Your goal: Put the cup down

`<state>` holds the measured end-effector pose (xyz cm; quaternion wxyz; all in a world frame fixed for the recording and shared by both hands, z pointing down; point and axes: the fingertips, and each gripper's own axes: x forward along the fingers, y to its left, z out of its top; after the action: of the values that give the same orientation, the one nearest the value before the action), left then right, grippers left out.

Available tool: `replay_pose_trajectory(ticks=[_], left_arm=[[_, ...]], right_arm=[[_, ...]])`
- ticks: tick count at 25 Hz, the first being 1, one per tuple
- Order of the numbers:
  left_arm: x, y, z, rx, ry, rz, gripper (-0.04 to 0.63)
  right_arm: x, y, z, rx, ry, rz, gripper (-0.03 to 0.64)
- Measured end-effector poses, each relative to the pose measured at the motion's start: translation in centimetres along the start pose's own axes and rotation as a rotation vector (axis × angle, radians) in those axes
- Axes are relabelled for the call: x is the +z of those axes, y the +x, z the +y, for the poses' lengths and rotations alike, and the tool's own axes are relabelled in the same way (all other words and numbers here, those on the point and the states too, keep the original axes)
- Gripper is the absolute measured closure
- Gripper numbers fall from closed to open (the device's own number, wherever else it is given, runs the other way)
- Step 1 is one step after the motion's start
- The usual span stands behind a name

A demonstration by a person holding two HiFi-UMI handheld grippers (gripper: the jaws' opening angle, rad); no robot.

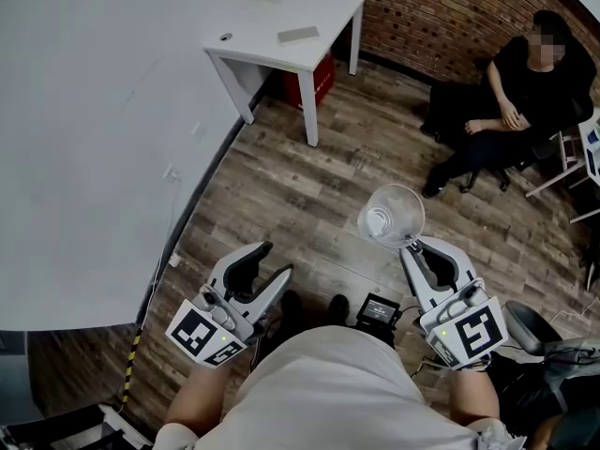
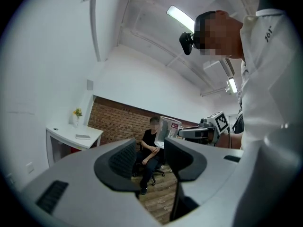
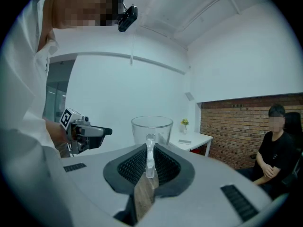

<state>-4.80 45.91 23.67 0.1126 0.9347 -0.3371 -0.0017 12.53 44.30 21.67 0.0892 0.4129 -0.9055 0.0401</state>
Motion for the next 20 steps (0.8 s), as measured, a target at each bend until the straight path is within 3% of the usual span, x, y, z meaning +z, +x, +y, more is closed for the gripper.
replay_pose_trajectory(ticks=[11,20], left_arm=[[-0.8,1.4,-0.8,0.019,-0.020,-0.005,0.422],[-1.1,4.0,2.1,0.001,-0.031,0.022,0.420]], right_arm=[[-0.1,0.1,-1.4,0.042,-0.012,-0.022,0.574],[-0.2,3.1,-3.5,0.044,0.005,-0.013,0.575]])
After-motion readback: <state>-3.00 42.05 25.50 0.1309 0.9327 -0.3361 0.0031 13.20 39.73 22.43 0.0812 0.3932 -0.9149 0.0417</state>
